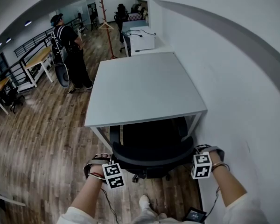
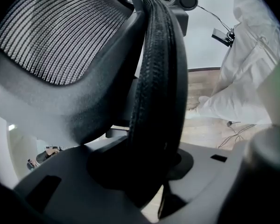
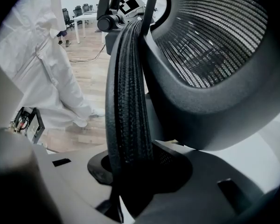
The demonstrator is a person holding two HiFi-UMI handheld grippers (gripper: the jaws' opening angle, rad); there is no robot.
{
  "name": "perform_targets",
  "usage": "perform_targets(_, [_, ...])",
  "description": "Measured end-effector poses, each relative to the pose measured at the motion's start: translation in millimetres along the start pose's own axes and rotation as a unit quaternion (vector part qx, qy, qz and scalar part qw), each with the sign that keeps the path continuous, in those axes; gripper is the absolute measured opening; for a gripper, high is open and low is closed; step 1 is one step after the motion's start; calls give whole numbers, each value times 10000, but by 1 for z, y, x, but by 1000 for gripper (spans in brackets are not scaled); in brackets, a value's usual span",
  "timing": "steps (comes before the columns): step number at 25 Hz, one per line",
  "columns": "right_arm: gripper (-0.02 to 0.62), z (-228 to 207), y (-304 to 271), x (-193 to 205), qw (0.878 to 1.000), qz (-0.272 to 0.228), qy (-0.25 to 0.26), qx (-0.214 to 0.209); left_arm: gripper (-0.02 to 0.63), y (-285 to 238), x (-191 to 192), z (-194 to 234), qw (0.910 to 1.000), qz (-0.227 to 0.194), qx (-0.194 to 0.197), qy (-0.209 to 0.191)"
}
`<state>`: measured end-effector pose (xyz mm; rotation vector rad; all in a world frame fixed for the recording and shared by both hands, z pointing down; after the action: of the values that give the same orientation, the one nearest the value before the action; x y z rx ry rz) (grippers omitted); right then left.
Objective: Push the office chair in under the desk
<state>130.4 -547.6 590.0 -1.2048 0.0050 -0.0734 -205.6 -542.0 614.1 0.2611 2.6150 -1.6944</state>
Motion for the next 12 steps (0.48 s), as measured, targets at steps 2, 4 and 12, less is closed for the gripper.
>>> perform_targets(2, [152, -2, -1, 1, 10000, 4, -5, -3, 155, -1, -1, 2, 10000, 4, 5, -3])
perform_targets(4, [152, -6, -2, 1, 10000, 10, -5, 1, 155, -3, -2, 6, 10000, 2, -2, 2])
perform_targets(12, [152, -27, -12, -2, 10000, 29, -49, 1, 155, -14, -1, 30, 10000, -23, -47, -28])
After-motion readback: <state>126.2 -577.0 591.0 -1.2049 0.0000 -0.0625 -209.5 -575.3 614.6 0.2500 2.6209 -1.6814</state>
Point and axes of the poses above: the fingertips, and each gripper's own axes: y backward along the fingers, z to its left, x out of its underside, the point moved 2 cm from there along y, backward along the fingers, and after that the axes turned 6 degrees about z, right-handed, at the moved point
